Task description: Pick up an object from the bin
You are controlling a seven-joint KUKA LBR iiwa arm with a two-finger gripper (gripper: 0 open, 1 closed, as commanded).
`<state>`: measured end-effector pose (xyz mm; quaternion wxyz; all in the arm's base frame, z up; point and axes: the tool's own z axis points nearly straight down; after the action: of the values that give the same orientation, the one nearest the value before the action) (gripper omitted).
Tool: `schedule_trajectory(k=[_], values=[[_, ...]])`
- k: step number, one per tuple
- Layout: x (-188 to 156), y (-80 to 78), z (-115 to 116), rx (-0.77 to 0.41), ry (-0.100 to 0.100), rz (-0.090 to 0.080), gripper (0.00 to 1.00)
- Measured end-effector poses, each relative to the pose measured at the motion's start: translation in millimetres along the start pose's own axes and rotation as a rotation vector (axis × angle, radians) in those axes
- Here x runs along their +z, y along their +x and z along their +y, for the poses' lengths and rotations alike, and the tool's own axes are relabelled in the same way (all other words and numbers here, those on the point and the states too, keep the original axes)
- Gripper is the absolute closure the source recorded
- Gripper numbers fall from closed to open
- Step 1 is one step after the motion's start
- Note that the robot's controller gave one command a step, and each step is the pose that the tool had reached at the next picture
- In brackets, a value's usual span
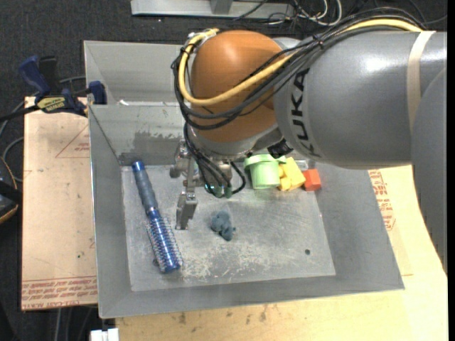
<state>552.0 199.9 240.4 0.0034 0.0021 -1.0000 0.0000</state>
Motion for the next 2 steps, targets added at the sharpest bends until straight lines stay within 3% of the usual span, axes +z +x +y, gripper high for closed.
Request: schedule_trajectory(k=[1,2], values=[[145,52.2,-14,-0.105,0.002,0.002,0.00],[139,65.1,22,0.488,-0.003,-0.006,0.00]])
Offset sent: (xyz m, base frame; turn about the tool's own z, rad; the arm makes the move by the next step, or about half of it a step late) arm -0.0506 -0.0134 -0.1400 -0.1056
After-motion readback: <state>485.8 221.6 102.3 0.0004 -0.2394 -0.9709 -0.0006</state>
